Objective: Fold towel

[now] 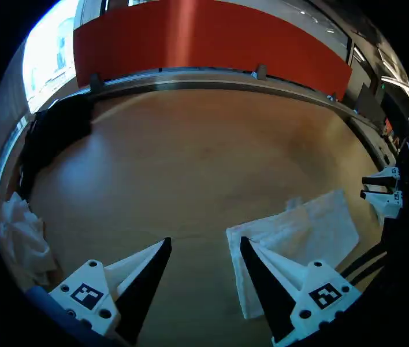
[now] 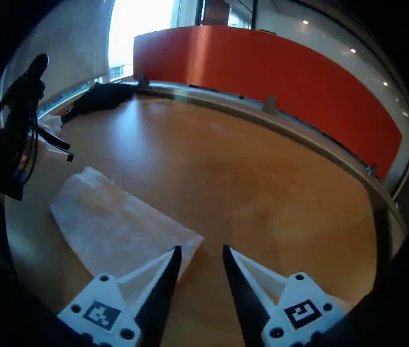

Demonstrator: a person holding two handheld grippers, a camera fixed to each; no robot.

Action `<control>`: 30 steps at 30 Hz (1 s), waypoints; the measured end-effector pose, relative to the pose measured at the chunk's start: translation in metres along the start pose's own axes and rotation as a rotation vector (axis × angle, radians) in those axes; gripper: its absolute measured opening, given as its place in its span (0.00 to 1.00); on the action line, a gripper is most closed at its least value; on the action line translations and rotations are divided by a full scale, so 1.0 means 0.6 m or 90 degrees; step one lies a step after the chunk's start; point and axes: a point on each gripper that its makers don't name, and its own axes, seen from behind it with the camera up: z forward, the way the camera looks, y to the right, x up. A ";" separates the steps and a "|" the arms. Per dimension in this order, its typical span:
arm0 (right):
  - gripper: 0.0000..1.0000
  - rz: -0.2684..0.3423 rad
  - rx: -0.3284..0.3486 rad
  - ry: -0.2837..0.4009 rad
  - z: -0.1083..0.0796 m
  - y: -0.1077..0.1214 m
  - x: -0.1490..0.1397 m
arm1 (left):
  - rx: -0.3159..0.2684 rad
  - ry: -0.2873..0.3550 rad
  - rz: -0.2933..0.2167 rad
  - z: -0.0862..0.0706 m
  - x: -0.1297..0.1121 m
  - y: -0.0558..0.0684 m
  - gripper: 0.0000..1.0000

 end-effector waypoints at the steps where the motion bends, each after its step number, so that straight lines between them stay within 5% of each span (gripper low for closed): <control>1: 0.63 0.000 0.002 0.001 -0.002 -0.003 0.000 | 0.000 0.000 -0.001 -0.002 -0.002 0.000 0.88; 7: 0.76 -0.005 0.016 -0.001 -0.015 -0.021 -0.012 | 0.002 -0.003 -0.011 -0.018 -0.021 0.002 0.88; 30: 0.76 -0.006 0.047 -0.030 -0.075 -0.077 -0.096 | 0.010 -0.032 -0.048 -0.088 -0.145 0.011 0.88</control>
